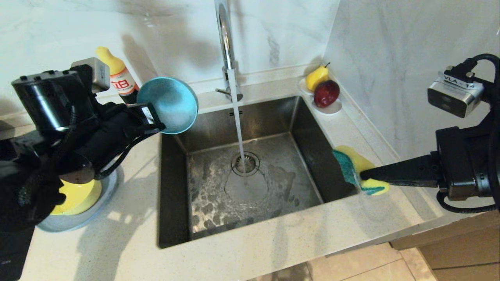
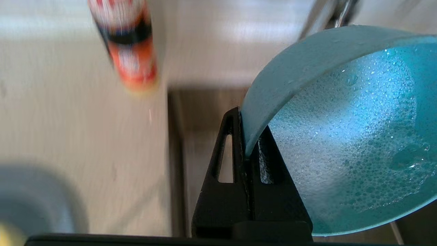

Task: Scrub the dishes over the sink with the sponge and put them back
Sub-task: Rinse the bowl, then place the bowl on the table

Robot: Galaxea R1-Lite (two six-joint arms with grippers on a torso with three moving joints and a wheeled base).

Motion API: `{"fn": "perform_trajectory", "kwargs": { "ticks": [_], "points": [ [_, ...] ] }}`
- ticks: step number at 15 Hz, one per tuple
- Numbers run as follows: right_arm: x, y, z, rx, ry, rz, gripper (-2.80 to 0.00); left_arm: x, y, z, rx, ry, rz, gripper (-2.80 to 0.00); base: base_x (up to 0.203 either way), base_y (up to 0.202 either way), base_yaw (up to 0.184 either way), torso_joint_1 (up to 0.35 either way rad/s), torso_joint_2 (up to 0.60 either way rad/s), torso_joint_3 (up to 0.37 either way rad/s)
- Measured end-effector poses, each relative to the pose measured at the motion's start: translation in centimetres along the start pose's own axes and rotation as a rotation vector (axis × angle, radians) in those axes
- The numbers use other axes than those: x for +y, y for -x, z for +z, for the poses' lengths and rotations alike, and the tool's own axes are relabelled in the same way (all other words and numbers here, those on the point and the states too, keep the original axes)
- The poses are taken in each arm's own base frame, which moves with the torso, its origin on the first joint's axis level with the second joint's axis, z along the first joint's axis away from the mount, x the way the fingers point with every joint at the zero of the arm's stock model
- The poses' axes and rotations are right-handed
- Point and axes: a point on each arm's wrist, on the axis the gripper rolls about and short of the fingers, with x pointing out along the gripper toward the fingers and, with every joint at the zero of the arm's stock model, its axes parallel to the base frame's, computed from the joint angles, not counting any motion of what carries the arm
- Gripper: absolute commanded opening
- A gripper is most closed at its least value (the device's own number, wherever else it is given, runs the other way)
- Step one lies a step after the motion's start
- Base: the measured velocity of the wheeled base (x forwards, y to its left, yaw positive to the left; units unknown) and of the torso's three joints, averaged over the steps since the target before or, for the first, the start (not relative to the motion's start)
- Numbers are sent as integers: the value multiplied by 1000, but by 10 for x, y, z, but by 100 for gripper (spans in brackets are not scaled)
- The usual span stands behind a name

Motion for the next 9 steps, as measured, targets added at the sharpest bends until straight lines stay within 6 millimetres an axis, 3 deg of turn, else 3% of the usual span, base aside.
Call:
{"fn": "perform_trajectory", "kwargs": {
  "ticks": [3, 9],
  "points": [
    [-4, 1, 1, -6, -3, -14, -280, 10, 10, 12, 242, 23, 1, -280, 0, 0, 0, 0, 0, 0],
    [-20, -5, 3, -4, -18, -74, -280, 59, 39, 66, 660, 269, 57, -280, 0, 0, 0, 0, 0, 0]
  ]
}}
